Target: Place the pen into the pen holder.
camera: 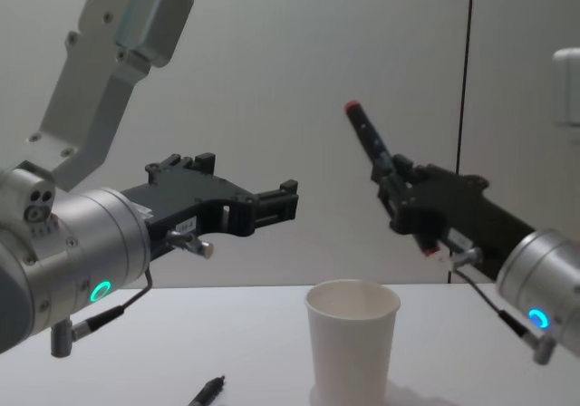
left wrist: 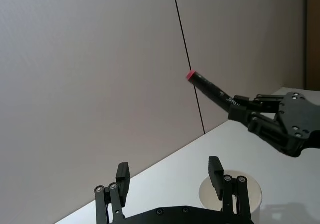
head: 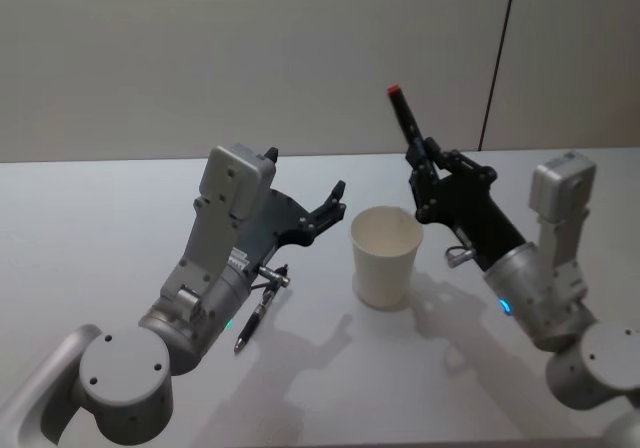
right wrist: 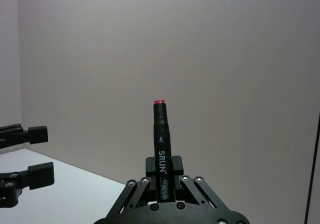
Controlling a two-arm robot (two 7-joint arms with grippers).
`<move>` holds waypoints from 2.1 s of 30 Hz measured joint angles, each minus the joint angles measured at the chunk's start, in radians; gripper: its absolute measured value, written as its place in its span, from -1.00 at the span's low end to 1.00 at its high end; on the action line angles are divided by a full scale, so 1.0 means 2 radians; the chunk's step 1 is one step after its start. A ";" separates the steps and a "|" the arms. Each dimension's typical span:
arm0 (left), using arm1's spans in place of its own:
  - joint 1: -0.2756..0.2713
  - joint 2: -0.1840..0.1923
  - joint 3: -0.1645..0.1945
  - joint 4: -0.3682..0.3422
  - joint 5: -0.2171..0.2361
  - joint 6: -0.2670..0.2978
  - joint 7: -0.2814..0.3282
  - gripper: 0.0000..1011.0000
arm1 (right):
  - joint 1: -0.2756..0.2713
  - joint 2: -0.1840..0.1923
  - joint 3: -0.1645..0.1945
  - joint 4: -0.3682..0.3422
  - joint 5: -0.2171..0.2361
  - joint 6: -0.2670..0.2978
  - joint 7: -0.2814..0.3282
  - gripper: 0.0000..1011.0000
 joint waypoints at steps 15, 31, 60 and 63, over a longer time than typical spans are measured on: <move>0.000 0.000 0.000 0.000 0.000 0.000 0.000 0.98 | 0.061 -0.027 -0.008 0.120 -0.018 -0.046 0.017 -0.66; 0.000 0.000 0.000 0.000 0.000 0.000 0.000 0.98 | 0.128 -0.053 -0.013 0.253 -0.024 -0.095 0.031 -0.66; 0.000 0.000 0.000 0.000 0.000 0.000 0.000 0.98 | 0.176 -0.074 -0.011 0.347 -0.011 -0.135 0.047 0.72; 0.000 0.000 0.000 0.000 0.000 0.000 0.000 0.98 | 0.174 -0.074 -0.010 0.344 -0.009 -0.135 0.048 0.91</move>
